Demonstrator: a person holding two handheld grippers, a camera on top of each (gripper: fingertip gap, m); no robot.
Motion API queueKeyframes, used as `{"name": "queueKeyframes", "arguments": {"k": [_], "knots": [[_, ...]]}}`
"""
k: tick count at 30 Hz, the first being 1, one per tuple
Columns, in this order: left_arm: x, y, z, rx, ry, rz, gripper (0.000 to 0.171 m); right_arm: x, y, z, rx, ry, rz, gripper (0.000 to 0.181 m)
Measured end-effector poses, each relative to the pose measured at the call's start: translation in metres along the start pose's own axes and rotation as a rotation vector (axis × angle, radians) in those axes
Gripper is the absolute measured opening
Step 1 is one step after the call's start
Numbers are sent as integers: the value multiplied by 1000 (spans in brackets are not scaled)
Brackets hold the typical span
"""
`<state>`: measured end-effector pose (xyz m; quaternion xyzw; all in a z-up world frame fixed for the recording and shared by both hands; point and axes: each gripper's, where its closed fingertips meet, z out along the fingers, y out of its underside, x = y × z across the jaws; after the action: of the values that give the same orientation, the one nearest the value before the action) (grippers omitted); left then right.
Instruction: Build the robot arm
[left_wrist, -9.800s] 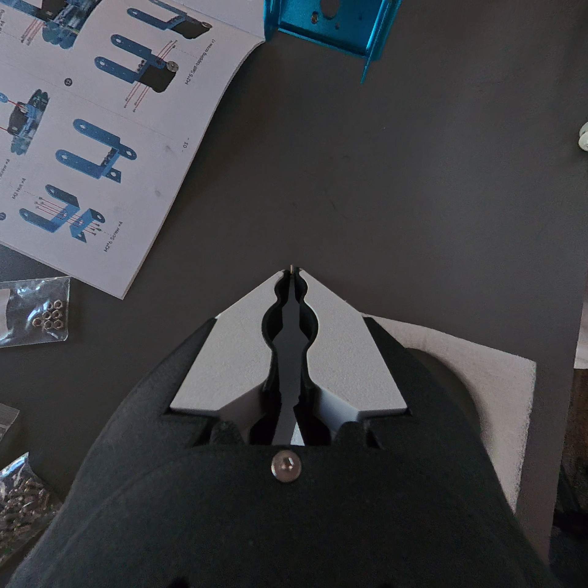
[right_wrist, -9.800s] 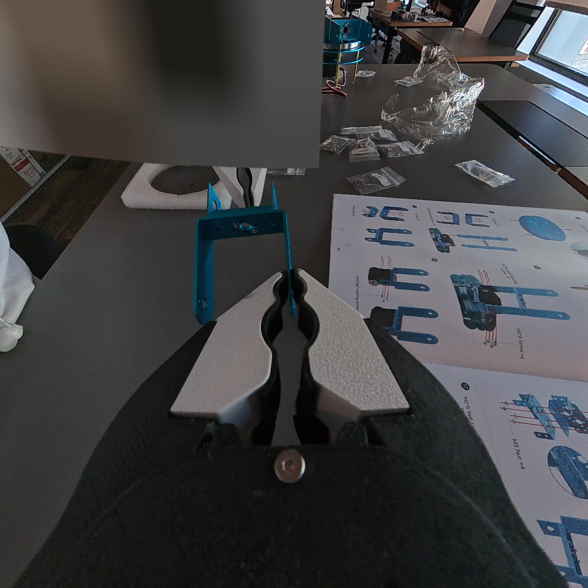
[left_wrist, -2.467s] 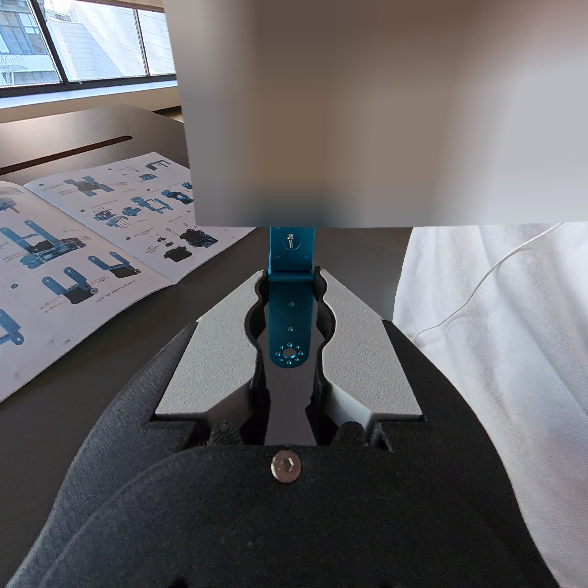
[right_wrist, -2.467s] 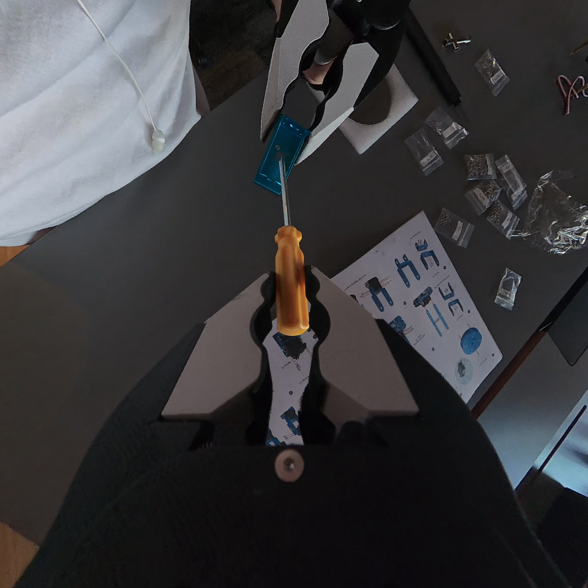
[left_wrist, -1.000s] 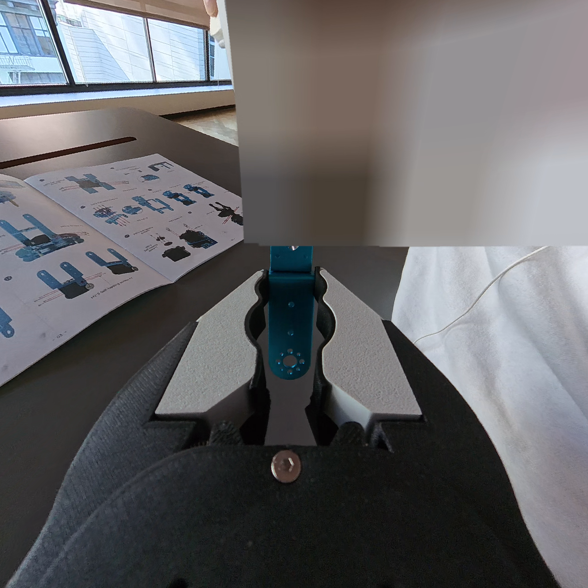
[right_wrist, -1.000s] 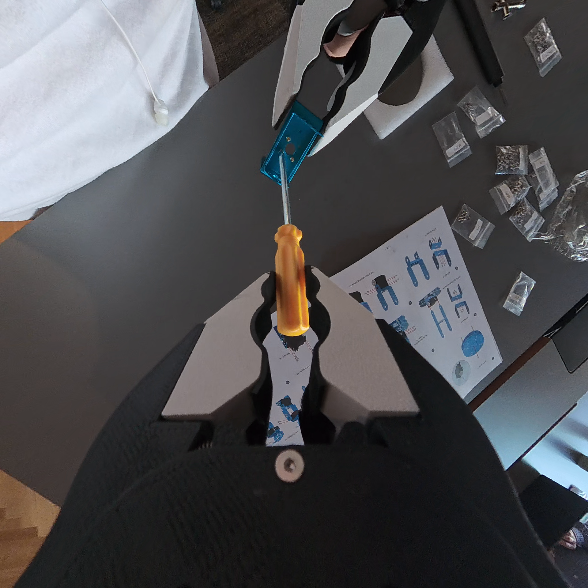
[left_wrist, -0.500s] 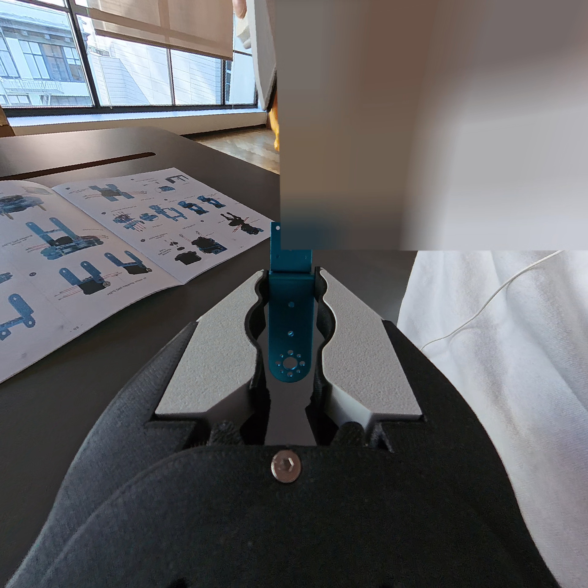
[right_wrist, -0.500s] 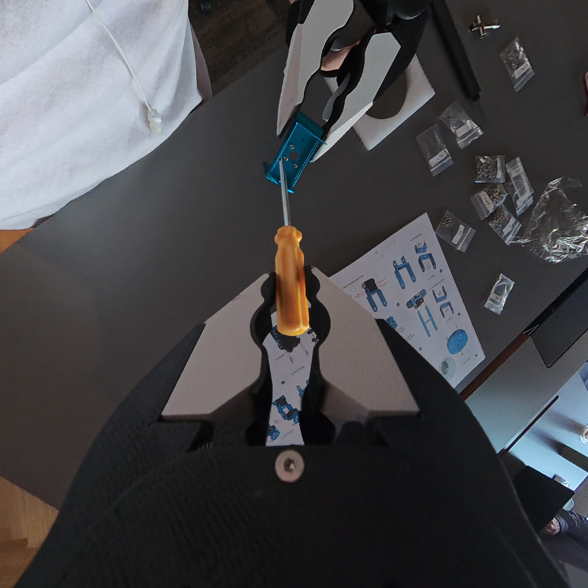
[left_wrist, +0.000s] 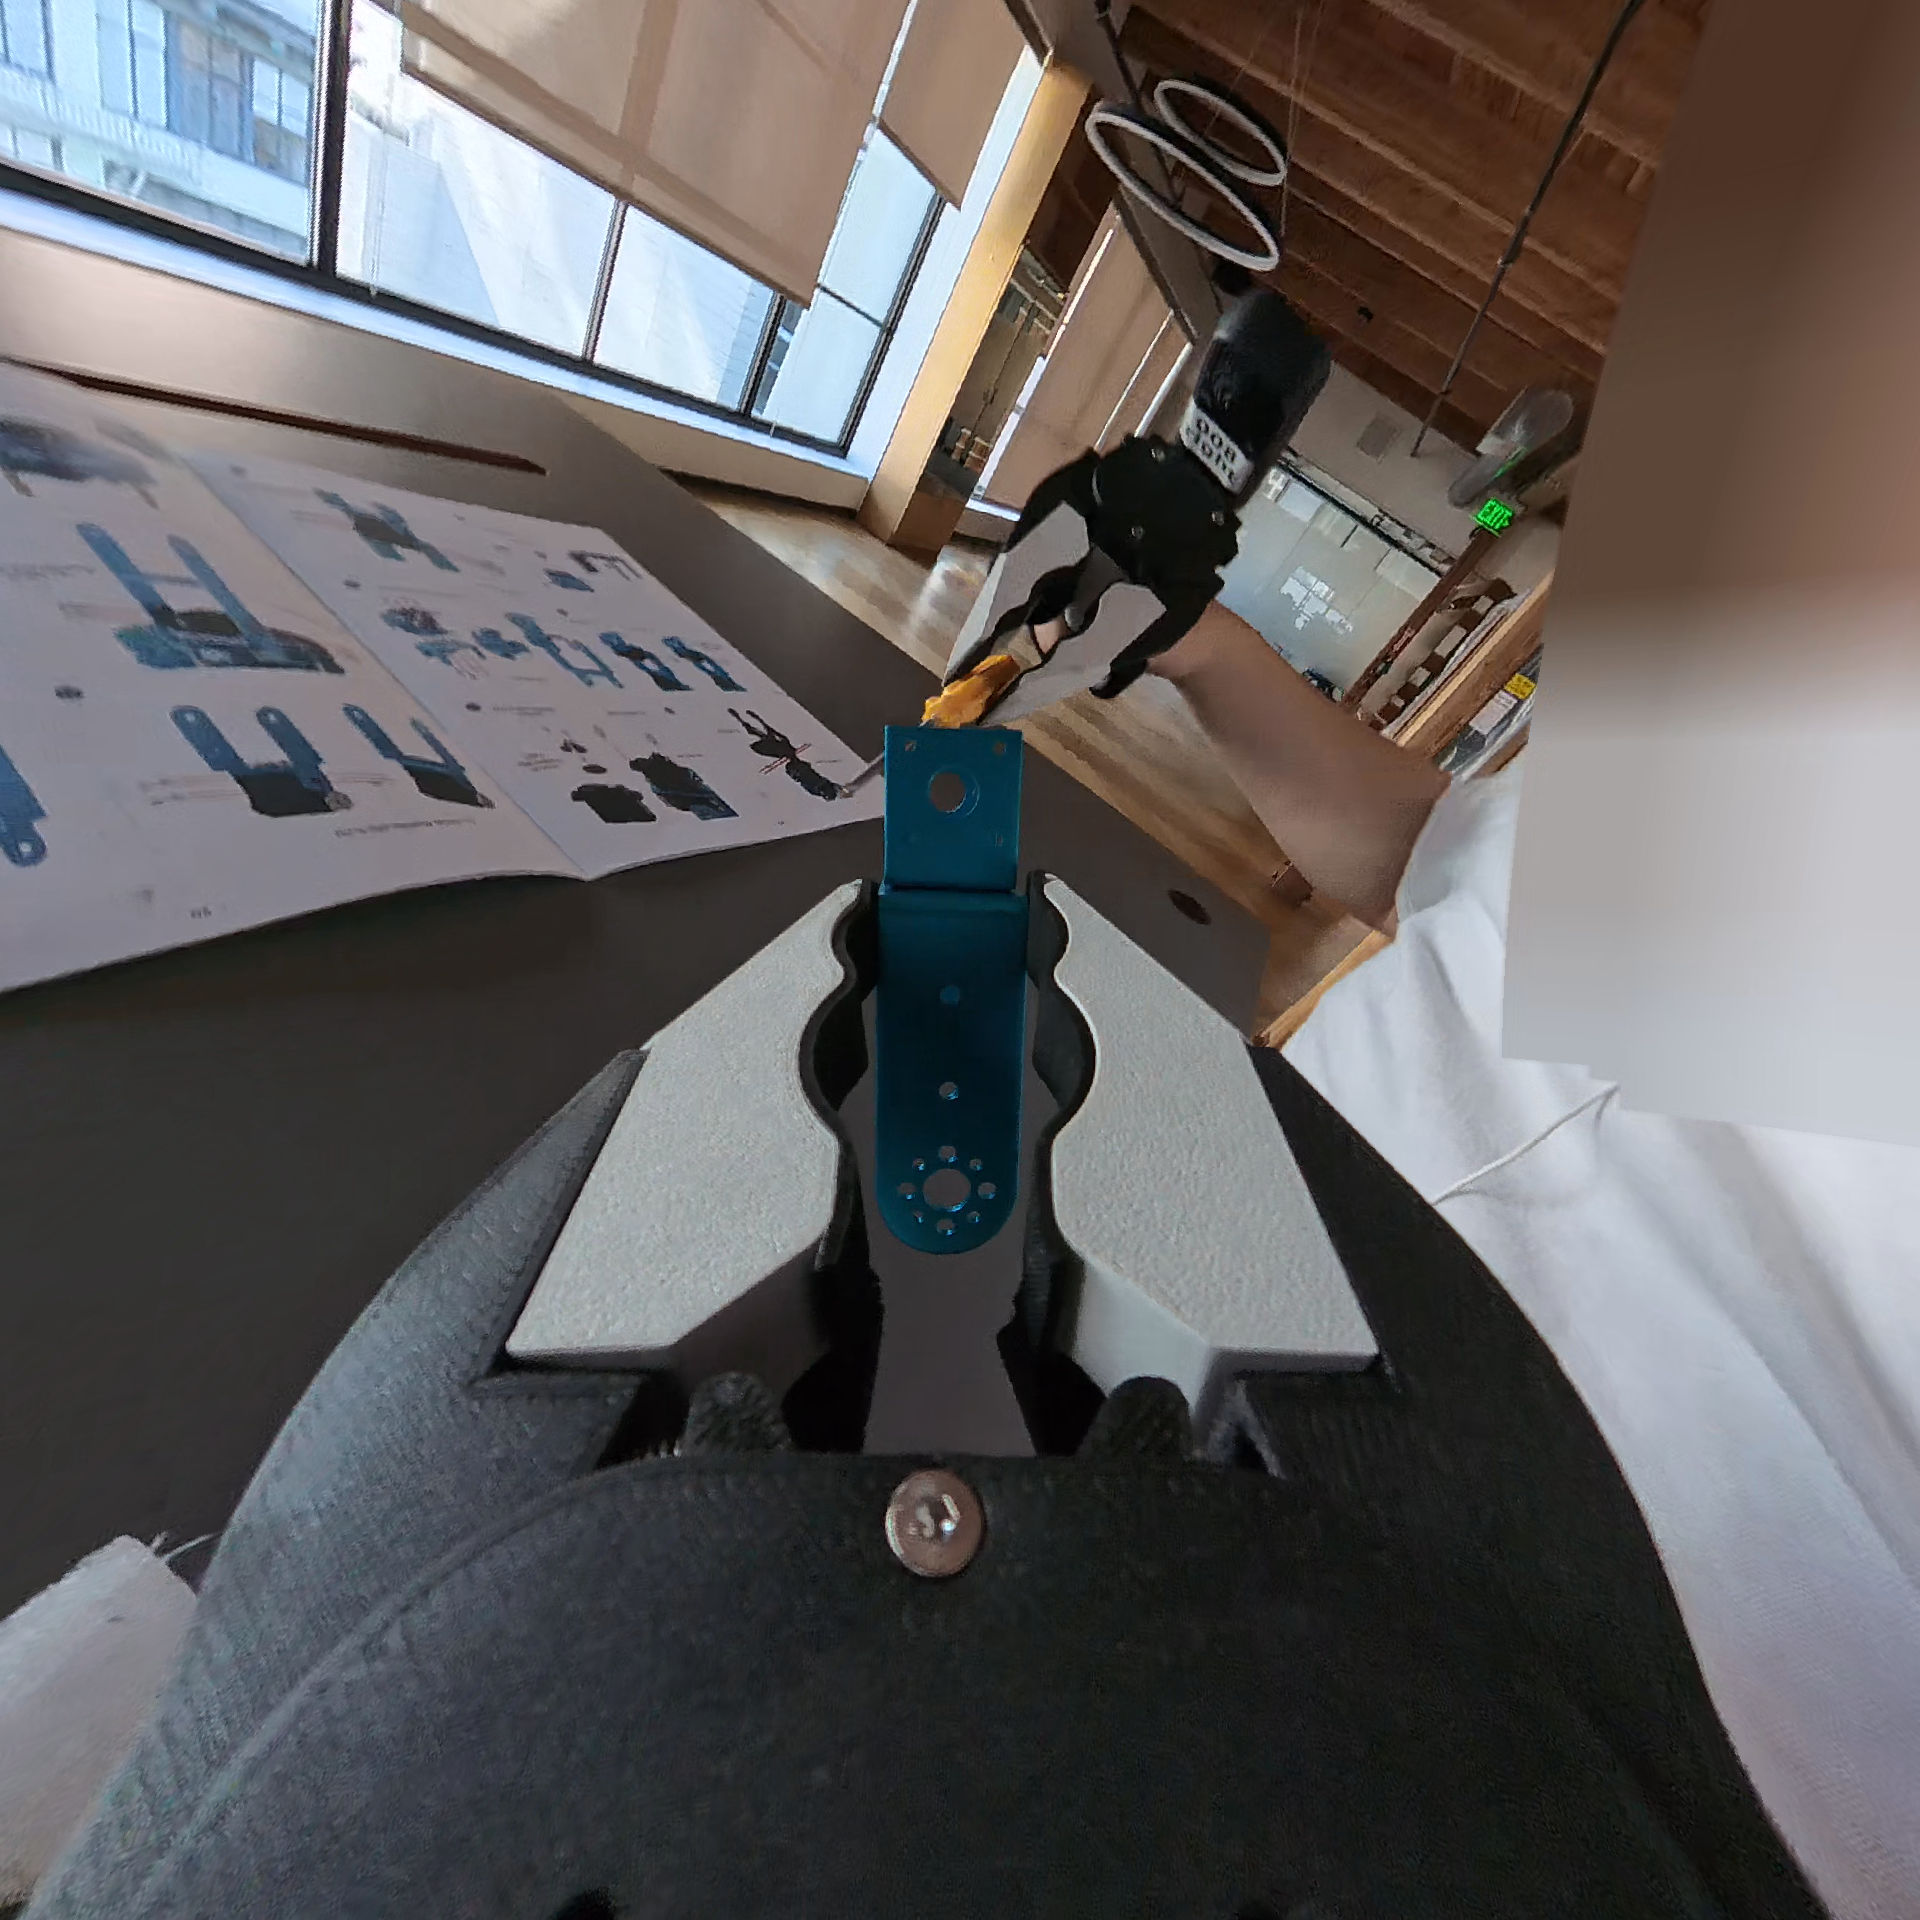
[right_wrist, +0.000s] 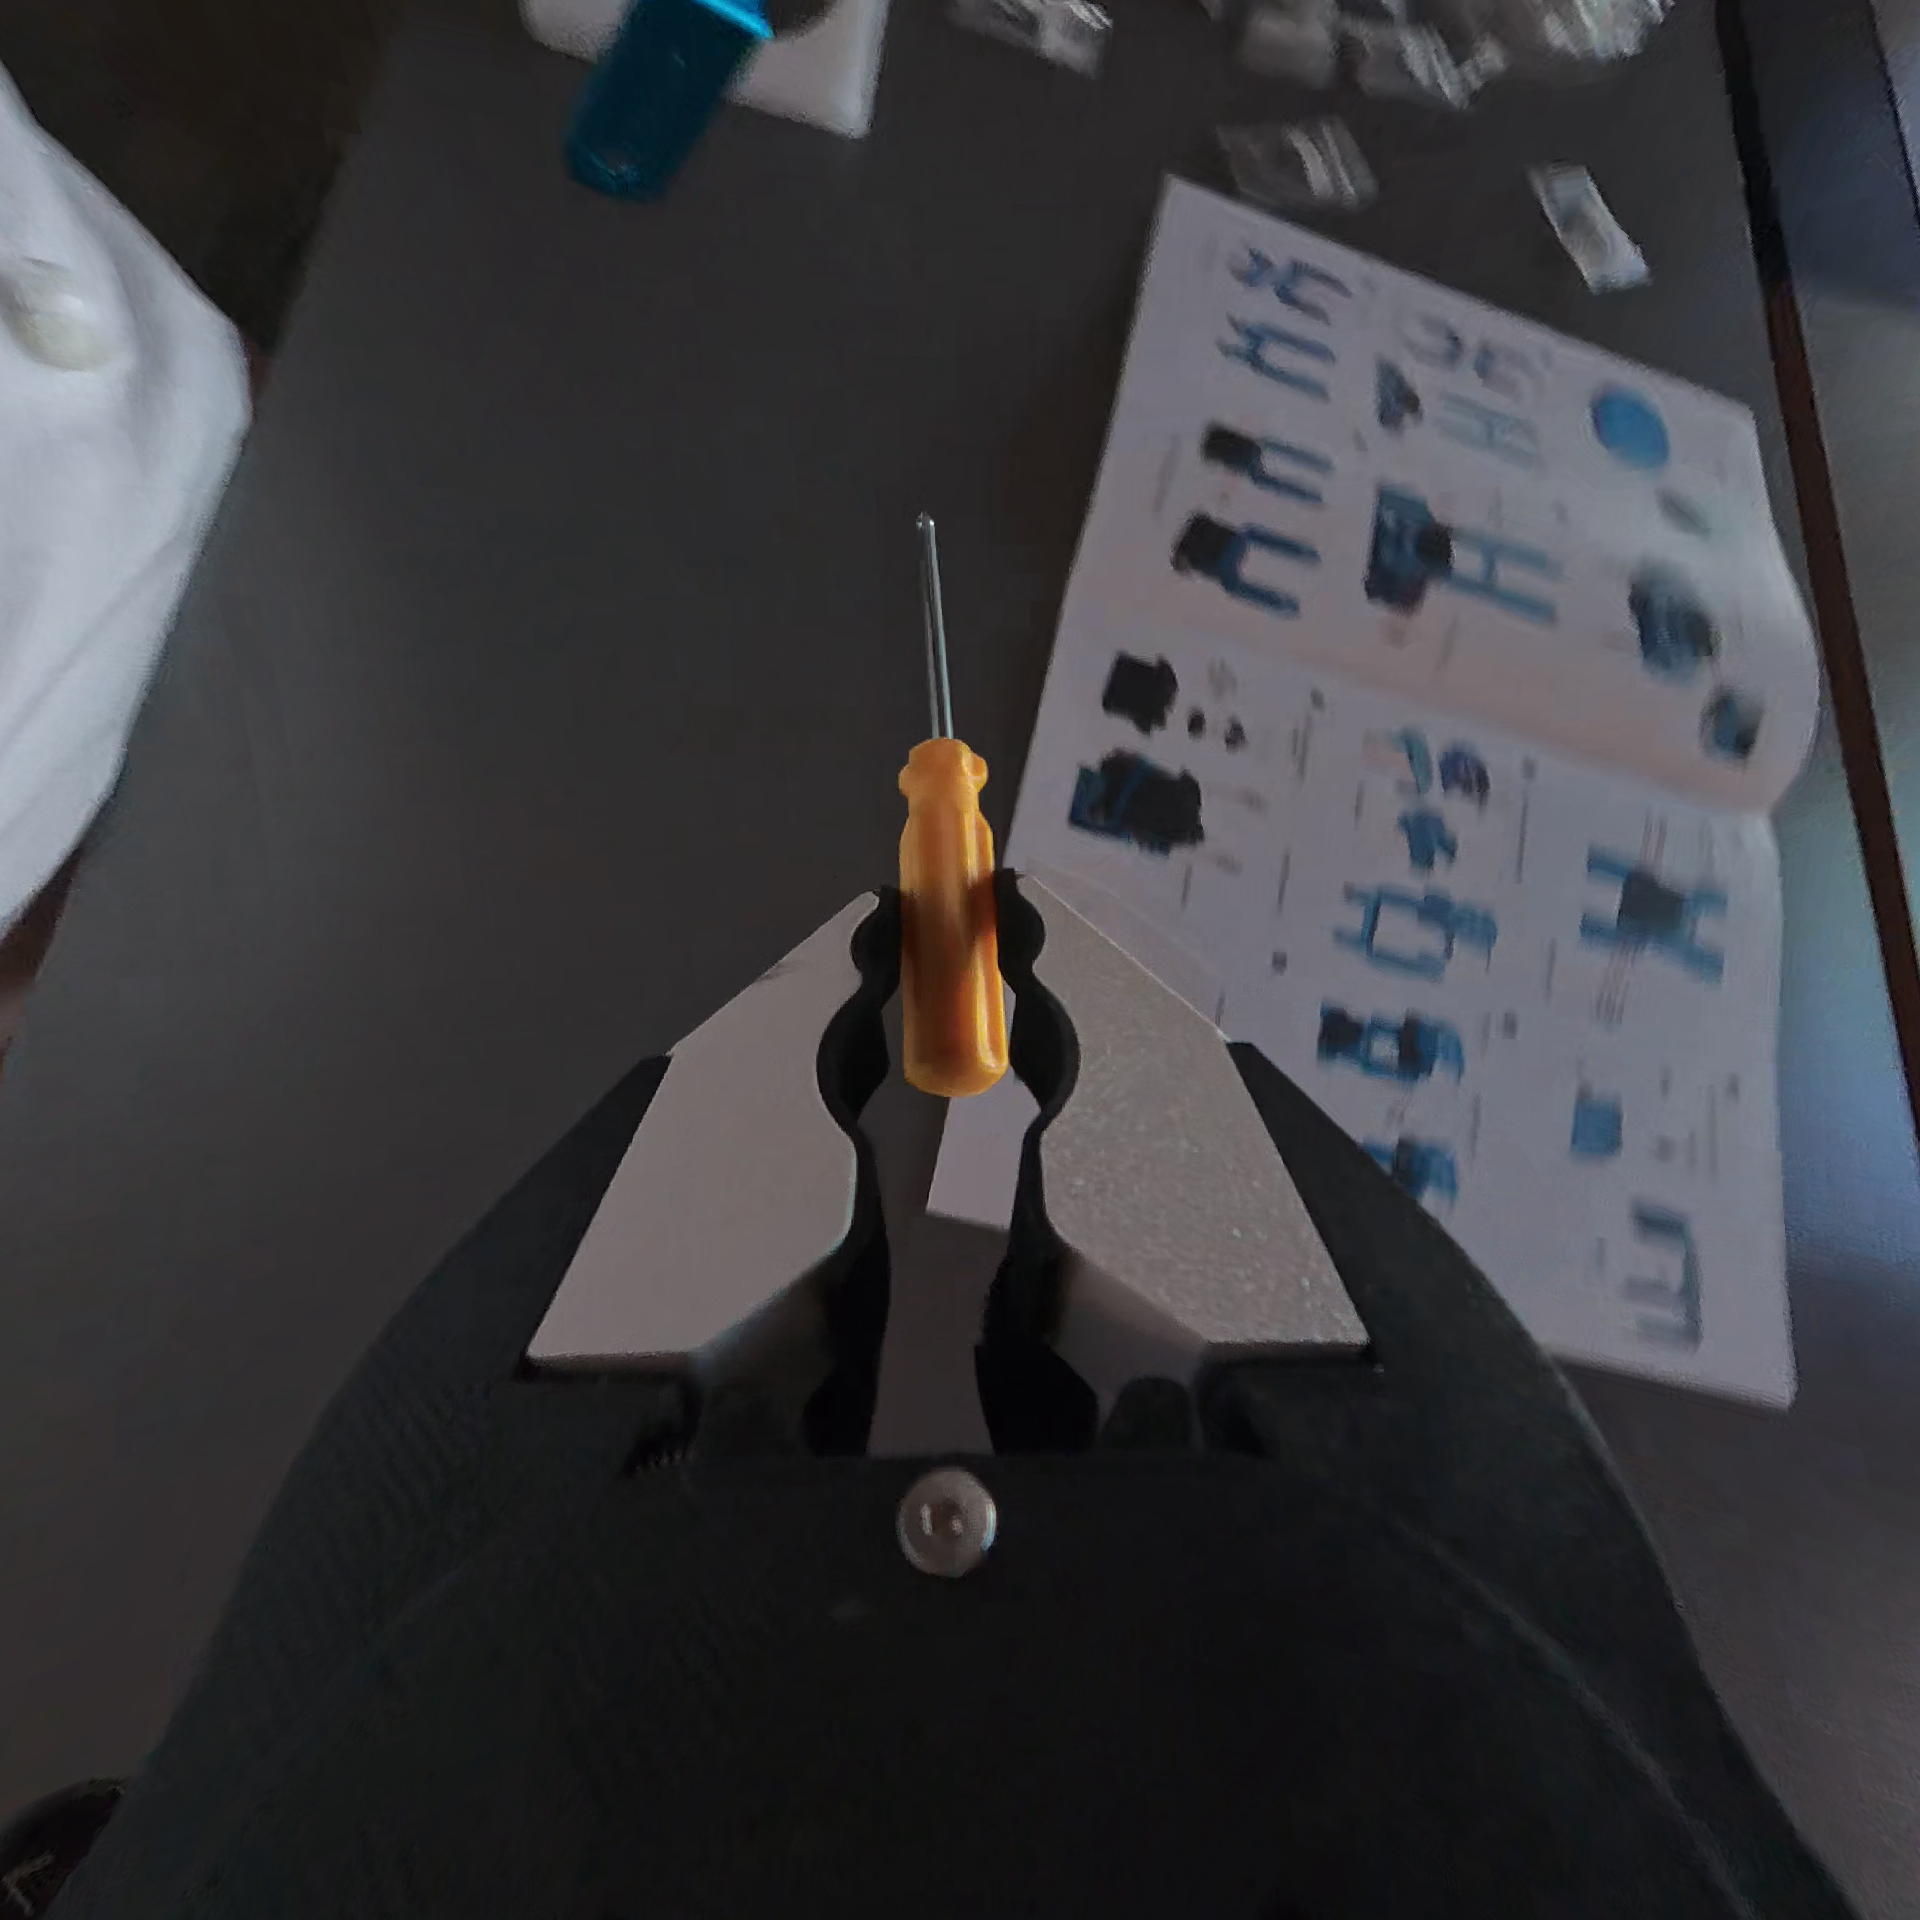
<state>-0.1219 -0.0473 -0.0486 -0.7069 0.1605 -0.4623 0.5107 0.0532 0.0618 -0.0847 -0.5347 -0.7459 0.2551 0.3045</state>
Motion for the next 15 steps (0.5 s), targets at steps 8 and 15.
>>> {"name": "queueKeyframes", "arguments": {"k": [8,15], "knots": [[-17,2,11,36,-95,-181,27,-6,80,-17,-48,117,292,17],[-33,4,13,104,-175,-312,26,27,124,-62,11,320,455,16]]}}
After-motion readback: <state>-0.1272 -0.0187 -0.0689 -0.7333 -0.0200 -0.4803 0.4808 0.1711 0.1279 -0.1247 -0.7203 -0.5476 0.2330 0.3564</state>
